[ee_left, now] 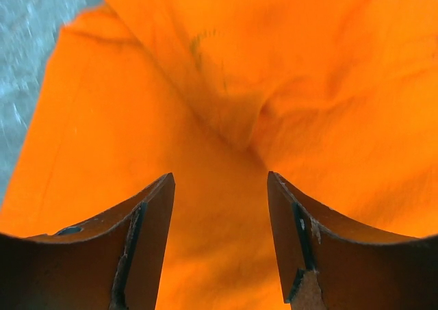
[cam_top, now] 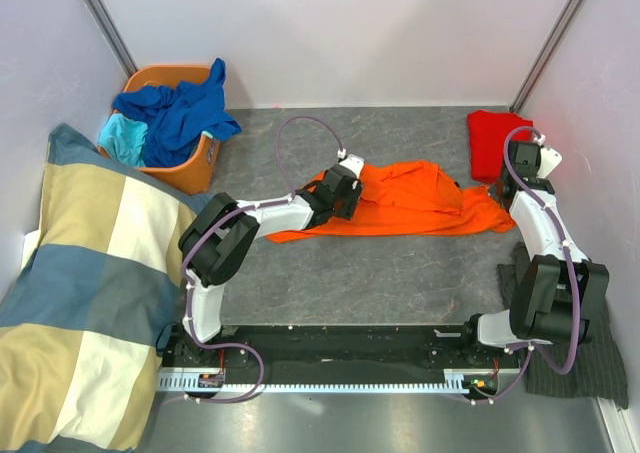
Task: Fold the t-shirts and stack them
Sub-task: Flatten out the tshirt
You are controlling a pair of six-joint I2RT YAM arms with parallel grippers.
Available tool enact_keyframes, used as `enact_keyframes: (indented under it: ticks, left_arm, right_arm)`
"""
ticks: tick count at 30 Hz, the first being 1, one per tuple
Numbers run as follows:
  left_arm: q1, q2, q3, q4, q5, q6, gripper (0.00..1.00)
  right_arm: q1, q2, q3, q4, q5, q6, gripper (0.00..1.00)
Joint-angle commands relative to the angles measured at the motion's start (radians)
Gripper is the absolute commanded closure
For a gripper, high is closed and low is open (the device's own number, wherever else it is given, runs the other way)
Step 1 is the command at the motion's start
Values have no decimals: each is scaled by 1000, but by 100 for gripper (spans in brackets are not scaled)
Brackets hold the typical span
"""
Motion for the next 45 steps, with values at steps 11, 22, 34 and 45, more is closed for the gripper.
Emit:
enact_keyframes:
  ticks: [11, 22, 34, 45]
  left_arm:
    - [-8, 145, 198, 54, -61, 89, 36]
    - [-7, 179, 267, 24, -65, 100, 49]
    - [5, 105, 175, 17, -97, 107, 98]
    - [169, -215, 210, -164, 60, 225, 98]
  right_arm:
    - [14, 8, 2, 23, -11, -18, 100]
    - [22, 20, 2, 23, -14, -21, 100]
    - [23, 18, 5, 23, -14, -16, 100]
    - [23, -90, 80, -8, -8, 2, 100]
